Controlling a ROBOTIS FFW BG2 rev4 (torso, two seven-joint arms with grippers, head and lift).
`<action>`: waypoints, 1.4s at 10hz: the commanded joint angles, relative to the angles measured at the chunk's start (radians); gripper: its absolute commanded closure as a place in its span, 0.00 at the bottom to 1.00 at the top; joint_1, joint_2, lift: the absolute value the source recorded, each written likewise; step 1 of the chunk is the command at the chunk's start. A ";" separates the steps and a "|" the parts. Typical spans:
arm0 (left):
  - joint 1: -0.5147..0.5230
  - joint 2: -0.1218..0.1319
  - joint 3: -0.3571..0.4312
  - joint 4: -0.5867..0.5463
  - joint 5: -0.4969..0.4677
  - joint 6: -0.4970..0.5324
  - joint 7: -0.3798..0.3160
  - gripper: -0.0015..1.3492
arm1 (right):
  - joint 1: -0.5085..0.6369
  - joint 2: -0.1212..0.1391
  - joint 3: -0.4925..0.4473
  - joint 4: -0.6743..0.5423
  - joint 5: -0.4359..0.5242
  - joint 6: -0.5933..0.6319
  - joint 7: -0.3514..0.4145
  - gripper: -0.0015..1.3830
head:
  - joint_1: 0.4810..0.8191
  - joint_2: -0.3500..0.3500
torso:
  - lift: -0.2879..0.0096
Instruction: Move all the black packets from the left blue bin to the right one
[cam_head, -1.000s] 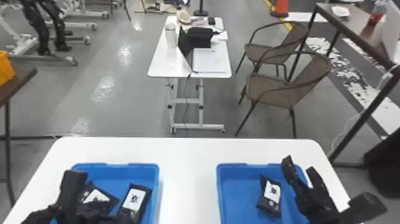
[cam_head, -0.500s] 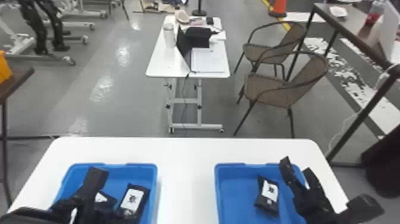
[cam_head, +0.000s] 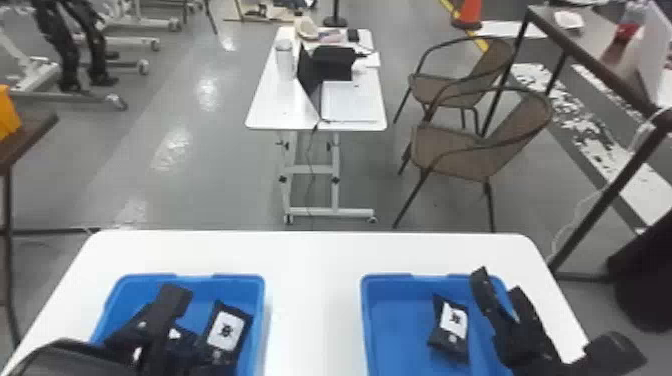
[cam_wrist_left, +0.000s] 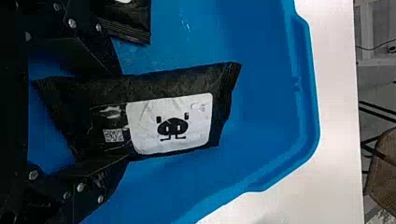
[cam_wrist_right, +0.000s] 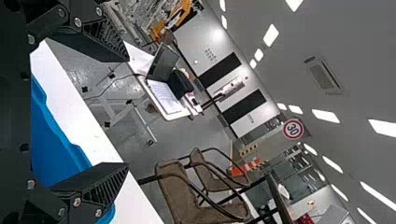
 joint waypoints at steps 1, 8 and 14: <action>-0.015 -0.001 0.000 0.020 -0.001 -0.054 -0.014 0.69 | -0.001 0.013 0.000 0.000 -0.004 0.001 0.002 0.17 | 0.63 0.44 | 0.97; 0.170 0.024 0.112 -0.423 0.024 -0.043 -0.326 0.90 | 0.000 0.013 0.006 0.009 -0.021 0.009 0.019 0.17 | 0.63 0.38 | 0.97; -0.084 0.014 -0.073 -0.072 0.412 -0.490 -0.533 0.90 | -0.136 0.013 0.006 0.066 -0.004 0.096 0.286 0.17 | 0.63 0.31 | 0.97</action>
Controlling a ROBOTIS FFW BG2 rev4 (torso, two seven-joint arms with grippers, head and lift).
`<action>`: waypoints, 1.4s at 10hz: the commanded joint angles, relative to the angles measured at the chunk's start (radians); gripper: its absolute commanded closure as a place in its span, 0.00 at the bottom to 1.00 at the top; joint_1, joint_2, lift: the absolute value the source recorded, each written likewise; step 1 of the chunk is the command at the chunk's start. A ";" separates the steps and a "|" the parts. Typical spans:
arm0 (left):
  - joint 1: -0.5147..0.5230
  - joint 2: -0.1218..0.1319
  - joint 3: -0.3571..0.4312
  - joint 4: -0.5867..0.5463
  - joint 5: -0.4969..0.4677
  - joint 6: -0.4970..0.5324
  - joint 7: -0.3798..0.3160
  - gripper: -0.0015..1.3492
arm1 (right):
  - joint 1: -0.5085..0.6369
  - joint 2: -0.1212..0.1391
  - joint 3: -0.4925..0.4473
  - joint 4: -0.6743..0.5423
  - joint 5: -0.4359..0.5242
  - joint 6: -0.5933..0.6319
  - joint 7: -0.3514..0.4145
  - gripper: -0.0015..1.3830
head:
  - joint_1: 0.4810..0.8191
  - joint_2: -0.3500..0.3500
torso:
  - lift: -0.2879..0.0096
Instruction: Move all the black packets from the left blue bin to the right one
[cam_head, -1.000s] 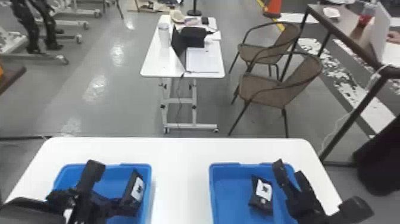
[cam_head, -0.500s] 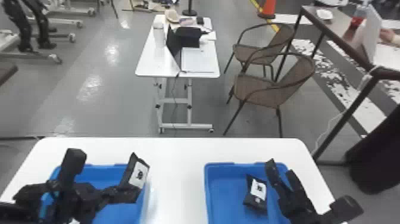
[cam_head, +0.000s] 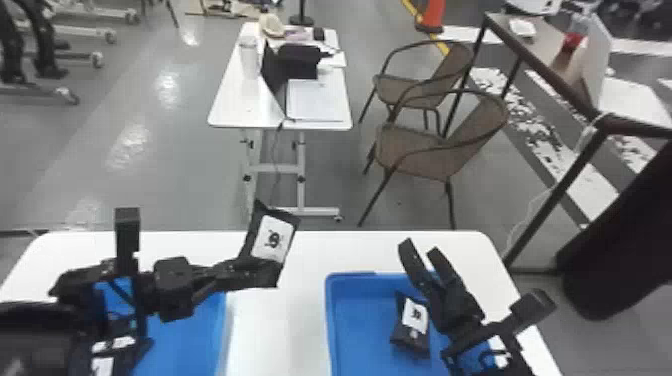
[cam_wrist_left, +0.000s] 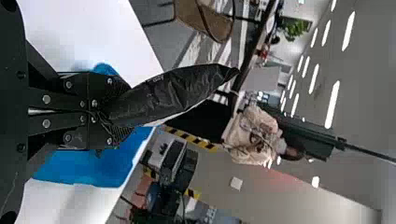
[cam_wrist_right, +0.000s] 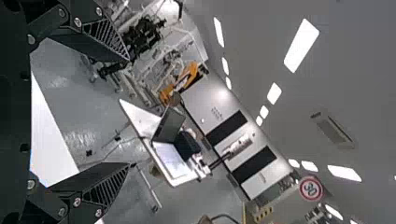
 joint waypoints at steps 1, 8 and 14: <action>-0.117 -0.009 -0.137 0.174 0.089 -0.057 -0.028 0.90 | -0.049 0.013 0.000 0.011 0.026 0.029 0.046 0.17 | 0.63 0.29 | 0.97; -0.264 -0.149 -0.259 0.437 0.103 -0.092 -0.161 0.90 | -0.146 0.013 0.023 0.039 0.023 0.153 0.208 0.16 | 0.63 0.20 | 0.97; -0.270 -0.149 -0.260 0.444 0.107 -0.095 -0.151 0.90 | -0.143 0.013 0.065 0.034 0.006 0.186 0.228 0.56 | 0.63 0.22 | 0.97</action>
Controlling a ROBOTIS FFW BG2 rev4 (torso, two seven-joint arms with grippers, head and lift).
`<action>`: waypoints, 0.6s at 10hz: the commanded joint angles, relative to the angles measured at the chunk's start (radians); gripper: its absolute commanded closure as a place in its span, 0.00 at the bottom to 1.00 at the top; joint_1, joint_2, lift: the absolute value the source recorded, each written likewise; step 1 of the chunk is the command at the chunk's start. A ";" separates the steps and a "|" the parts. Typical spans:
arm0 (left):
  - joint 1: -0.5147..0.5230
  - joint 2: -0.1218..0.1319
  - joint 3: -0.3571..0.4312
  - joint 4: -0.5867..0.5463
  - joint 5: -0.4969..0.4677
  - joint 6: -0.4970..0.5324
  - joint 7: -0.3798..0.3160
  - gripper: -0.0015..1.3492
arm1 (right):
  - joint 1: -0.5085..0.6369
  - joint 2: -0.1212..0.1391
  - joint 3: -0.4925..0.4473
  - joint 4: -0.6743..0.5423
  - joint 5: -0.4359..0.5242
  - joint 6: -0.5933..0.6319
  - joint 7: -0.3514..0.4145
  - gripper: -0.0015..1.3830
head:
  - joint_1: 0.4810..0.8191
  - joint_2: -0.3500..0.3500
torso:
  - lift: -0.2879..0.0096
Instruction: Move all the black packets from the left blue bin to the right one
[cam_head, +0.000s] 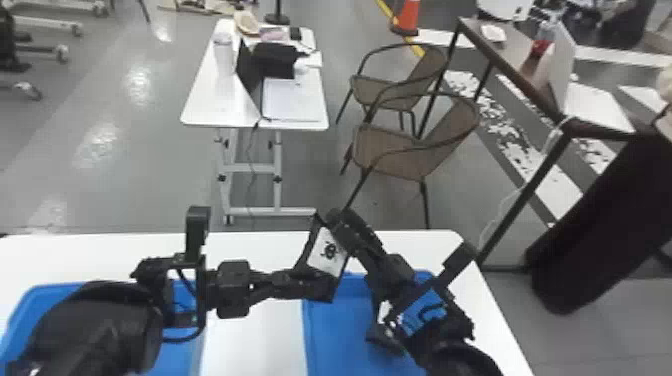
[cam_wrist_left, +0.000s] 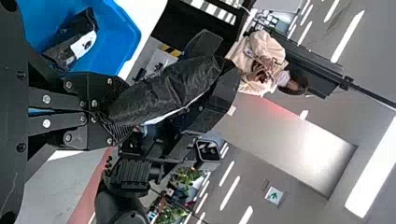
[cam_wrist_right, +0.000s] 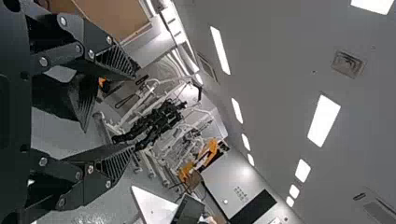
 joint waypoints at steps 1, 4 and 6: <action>-0.002 0.001 0.005 0.001 -0.001 -0.001 0.000 0.90 | -0.001 0.013 0.003 0.002 0.004 0.022 0.023 0.61 | 0.63 0.24 | 0.97; 0.000 0.006 0.024 0.001 -0.001 -0.002 0.003 0.90 | 0.007 0.013 0.001 -0.002 0.008 0.042 0.046 0.78 | 0.63 0.26 | 0.97; 0.003 0.006 0.045 0.001 0.000 -0.012 0.018 0.90 | 0.005 0.013 -0.002 0.011 -0.025 0.032 0.057 0.93 | 0.63 0.27 | 0.97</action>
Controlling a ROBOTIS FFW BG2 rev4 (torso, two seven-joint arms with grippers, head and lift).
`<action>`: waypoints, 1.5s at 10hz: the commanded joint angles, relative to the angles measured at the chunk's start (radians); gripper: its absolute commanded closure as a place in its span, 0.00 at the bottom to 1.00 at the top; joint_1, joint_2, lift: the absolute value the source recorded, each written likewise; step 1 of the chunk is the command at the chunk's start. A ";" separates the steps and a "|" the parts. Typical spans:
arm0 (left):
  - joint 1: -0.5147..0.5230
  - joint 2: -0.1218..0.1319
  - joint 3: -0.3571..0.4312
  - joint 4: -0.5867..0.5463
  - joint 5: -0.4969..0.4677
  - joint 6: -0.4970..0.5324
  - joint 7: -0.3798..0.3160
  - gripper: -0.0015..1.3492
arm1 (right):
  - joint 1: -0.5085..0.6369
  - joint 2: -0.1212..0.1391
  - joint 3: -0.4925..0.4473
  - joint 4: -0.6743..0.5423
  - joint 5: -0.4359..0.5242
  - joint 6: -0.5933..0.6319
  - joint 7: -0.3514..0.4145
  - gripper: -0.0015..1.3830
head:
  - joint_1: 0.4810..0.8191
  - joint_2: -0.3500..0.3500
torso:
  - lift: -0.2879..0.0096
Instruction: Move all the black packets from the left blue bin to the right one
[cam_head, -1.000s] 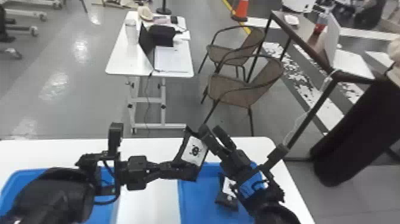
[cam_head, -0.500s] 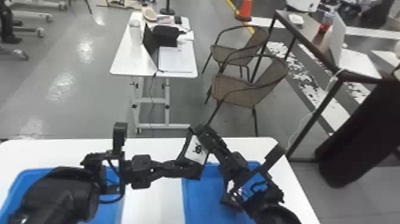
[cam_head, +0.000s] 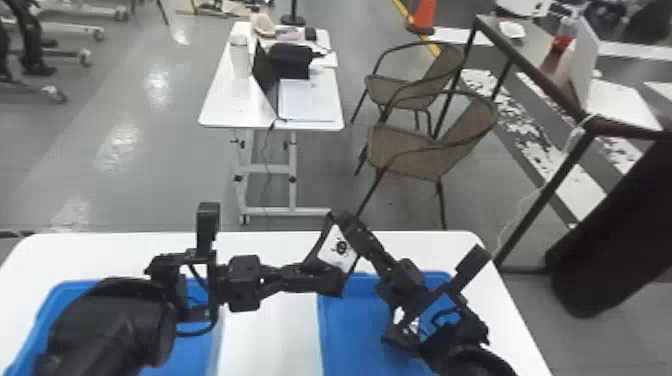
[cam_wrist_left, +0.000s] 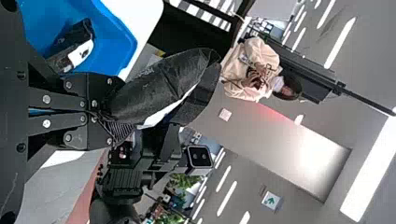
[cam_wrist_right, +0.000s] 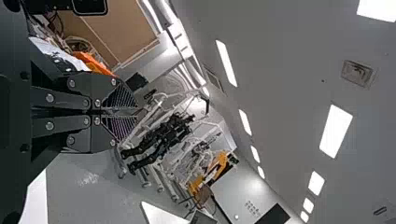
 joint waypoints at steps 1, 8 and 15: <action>0.004 0.000 0.018 0.000 0.002 -0.010 0.015 0.90 | -0.002 0.013 0.002 0.030 -0.070 -0.010 0.020 0.93 | 0.63 0.28 | 0.97; 0.153 0.054 0.098 -0.084 0.124 0.042 0.200 0.09 | -0.068 0.013 -0.188 0.254 0.025 -0.009 -0.020 0.93 | 0.63 0.24 | 0.97; 0.596 0.115 0.417 -0.782 0.338 0.247 0.855 0.09 | 0.104 0.013 -0.225 0.010 0.176 -0.041 -0.306 0.12 | 0.63 0.37 | 0.97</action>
